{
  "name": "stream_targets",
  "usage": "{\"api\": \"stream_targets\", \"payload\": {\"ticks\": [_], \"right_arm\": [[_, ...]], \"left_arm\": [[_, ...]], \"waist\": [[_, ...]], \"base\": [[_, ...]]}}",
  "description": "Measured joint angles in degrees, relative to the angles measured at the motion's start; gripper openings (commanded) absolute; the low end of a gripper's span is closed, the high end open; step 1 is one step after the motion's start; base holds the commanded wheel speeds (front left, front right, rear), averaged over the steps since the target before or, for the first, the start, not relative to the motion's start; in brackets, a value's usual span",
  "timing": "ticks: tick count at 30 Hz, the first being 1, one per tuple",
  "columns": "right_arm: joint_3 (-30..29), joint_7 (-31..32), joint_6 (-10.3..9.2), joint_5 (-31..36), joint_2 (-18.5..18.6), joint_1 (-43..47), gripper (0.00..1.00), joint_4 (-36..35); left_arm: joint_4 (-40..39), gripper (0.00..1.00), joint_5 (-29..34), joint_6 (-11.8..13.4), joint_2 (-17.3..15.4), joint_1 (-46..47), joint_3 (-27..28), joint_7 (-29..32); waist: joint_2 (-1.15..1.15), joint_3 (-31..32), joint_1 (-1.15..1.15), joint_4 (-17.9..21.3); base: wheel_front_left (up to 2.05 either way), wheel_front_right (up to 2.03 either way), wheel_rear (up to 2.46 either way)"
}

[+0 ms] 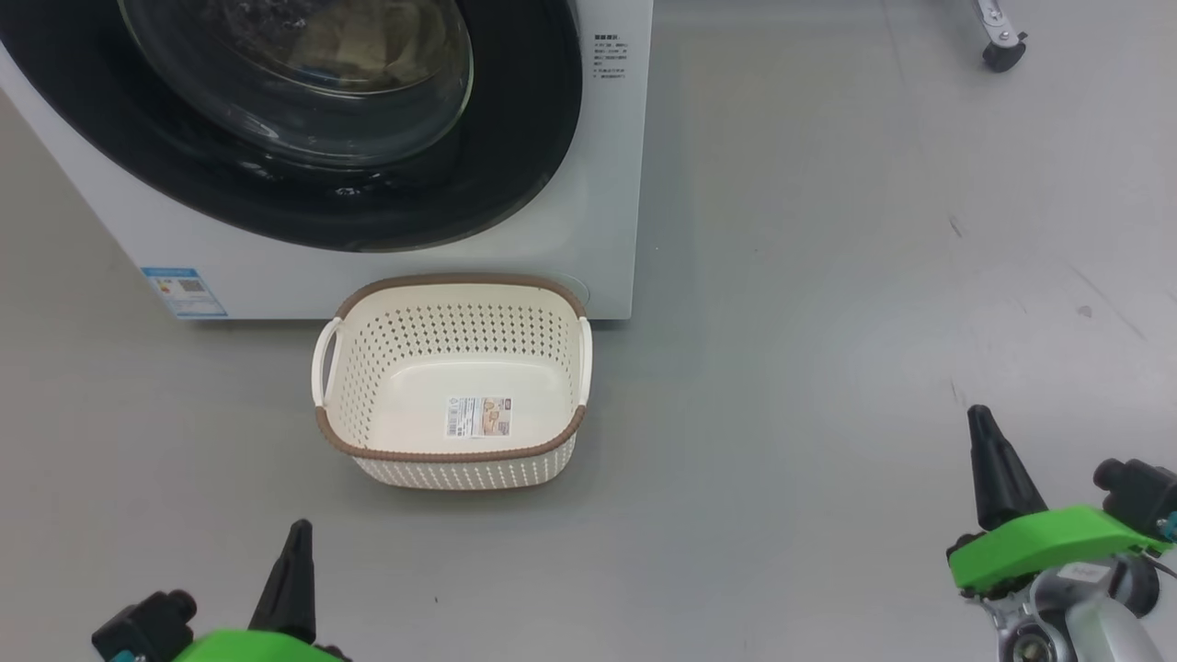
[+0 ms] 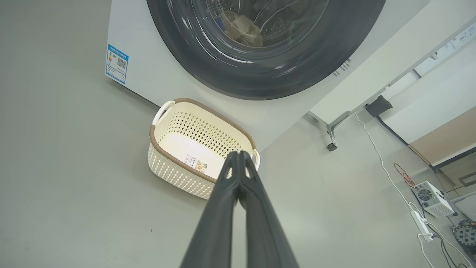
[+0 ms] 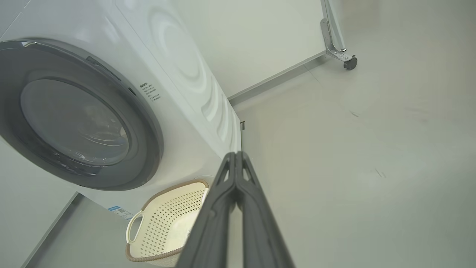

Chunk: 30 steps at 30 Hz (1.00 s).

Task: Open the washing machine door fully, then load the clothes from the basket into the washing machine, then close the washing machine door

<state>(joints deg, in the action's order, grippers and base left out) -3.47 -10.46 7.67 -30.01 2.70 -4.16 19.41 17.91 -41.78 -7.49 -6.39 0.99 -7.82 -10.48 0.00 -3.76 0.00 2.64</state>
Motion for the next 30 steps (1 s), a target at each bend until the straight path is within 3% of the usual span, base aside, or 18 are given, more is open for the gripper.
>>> {"api": "stream_targets", "payload": {"ticks": [30], "right_arm": [[-1.21, 5.02, -0.01, -18.34, 0.0, 0.01, 0.0, -0.88]], "left_arm": [[-0.59, 0.0, -15.22, 0.03, 0.8, 0.42, 3.13, 4.68]], "waist": [[0.0, 1.07, 0.0, -0.79]], "base": [[0.0, 0.0, 0.0]]}}
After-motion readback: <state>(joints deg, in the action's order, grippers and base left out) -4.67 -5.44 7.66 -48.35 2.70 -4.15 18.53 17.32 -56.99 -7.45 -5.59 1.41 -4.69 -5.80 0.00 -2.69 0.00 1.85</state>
